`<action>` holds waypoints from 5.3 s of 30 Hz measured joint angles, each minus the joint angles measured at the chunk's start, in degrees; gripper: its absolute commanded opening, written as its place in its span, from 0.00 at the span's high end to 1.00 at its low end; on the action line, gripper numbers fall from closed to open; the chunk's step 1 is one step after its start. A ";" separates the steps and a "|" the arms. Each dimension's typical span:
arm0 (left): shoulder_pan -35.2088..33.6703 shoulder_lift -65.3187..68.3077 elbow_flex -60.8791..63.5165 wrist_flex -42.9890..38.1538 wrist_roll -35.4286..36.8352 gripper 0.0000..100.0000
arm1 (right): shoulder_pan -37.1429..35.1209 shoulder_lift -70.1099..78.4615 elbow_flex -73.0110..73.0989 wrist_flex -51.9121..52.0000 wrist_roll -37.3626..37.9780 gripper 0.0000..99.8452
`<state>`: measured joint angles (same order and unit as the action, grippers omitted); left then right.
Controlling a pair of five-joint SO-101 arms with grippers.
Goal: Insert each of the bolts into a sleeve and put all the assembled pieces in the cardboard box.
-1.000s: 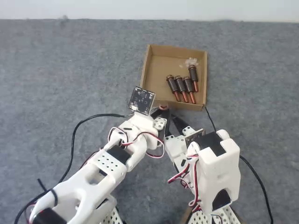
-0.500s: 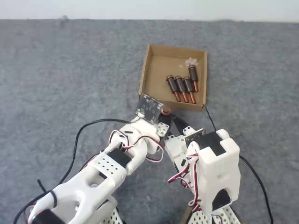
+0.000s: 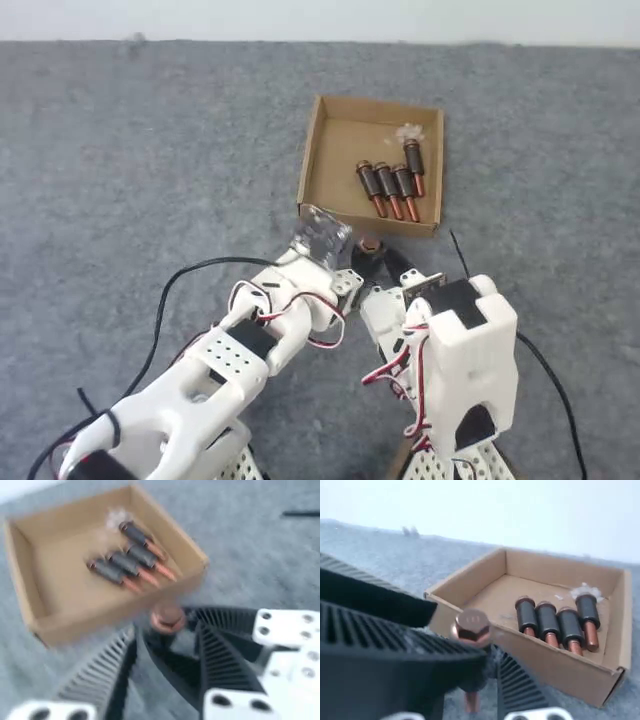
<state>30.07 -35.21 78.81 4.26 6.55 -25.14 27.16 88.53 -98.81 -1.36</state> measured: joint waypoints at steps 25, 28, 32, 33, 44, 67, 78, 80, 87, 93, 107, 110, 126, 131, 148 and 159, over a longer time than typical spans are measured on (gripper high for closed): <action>-3.52 -0.35 -1.85 0.62 10.11 0.74 | 0.09 0.18 -0.18 0.00 0.00 0.99; -3.43 -0.79 -1.93 0.62 11.87 0.74 | 0.09 0.18 -0.18 0.00 0.00 0.99; -3.43 -6.77 -1.93 1.76 13.27 0.74 | 0.09 0.18 -0.18 0.00 0.00 0.99; -3.43 -8.97 -1.93 2.64 13.27 0.74 | 0.09 0.18 -0.18 0.00 0.00 0.99; -12.48 -28.75 1.58 9.32 13.63 0.99 | 0.09 0.09 -0.18 0.00 0.00 0.99; -26.99 -29.27 14.77 9.41 6.07 0.99 | 0.09 0.09 -0.18 0.00 0.00 0.99; -33.41 -29.54 17.32 9.41 2.55 0.99 | 0.09 0.09 -0.18 0.00 0.00 0.99; -33.67 -31.03 17.32 9.41 2.55 0.99 | 0.09 0.09 -0.18 0.00 0.00 0.99; -33.76 -45.19 18.81 20.04 2.55 0.99 | 0.09 0.09 -0.18 0.00 0.00 0.99; -33.76 -60.84 18.81 36.48 2.55 0.99 | 0.09 0.09 -0.18 0.00 0.00 0.99; -33.76 -67.96 18.81 56.88 2.46 0.99 | 0.09 -0.26 0.00 0.00 0.00 0.99; -33.76 -67.96 18.81 57.49 2.46 0.99 | 1.85 -4.04 1.58 0.18 0.00 0.99; -33.58 -67.96 18.81 63.56 2.55 0.99 | 3.25 -32.70 6.51 35.08 0.00 0.99; -33.58 -67.96 18.81 63.56 2.55 0.99 | 6.51 -45.27 6.51 50.90 0.00 0.99; -33.49 -67.96 18.81 63.56 2.55 0.99 | 12.84 -73.49 -12.40 119.74 0.00 0.99; -33.49 -67.96 18.81 63.56 2.55 0.99 | 12.75 -57.76 -41.67 136.09 0.00 0.99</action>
<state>-3.43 -103.16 97.63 67.82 9.10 -12.40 -30.59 46.86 37.27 -1.36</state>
